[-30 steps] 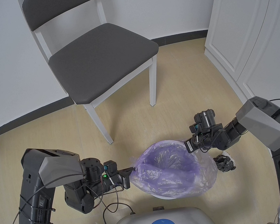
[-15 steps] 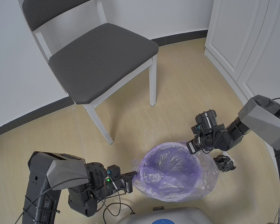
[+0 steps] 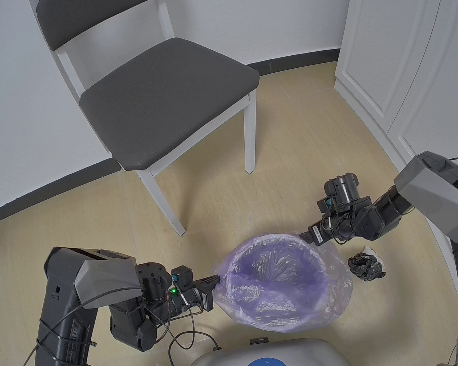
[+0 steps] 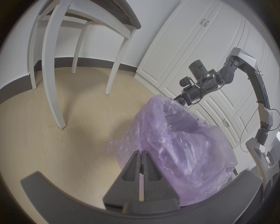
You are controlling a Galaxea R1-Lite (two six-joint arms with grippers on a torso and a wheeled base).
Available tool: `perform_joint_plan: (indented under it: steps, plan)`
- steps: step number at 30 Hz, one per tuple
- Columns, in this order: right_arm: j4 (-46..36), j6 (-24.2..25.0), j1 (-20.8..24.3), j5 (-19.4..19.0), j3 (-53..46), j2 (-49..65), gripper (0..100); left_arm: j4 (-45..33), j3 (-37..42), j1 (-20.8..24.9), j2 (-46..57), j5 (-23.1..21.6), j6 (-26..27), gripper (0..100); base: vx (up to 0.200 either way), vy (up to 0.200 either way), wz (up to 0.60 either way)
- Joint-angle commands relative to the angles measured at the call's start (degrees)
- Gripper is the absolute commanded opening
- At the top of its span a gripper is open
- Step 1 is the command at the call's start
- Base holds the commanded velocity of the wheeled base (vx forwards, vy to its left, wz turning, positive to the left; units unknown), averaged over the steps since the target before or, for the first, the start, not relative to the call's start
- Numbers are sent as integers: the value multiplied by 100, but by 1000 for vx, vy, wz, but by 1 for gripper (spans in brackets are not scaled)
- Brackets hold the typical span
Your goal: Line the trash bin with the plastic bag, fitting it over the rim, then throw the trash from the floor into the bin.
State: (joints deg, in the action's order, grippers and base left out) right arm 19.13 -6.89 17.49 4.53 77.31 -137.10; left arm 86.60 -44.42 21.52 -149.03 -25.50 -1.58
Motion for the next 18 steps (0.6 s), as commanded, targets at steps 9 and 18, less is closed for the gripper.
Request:
perform_joint_plan:
  steps: [9,18]
  plan:
    - [-577,-14,-71,-5,-911,1616,100,340,338,-121,419,-43,-158,0,0,0,0]
    - [-410,30,132,-40,-2106,2565,100,340,434,-350,709,-78,-140,0,-178,0,0]
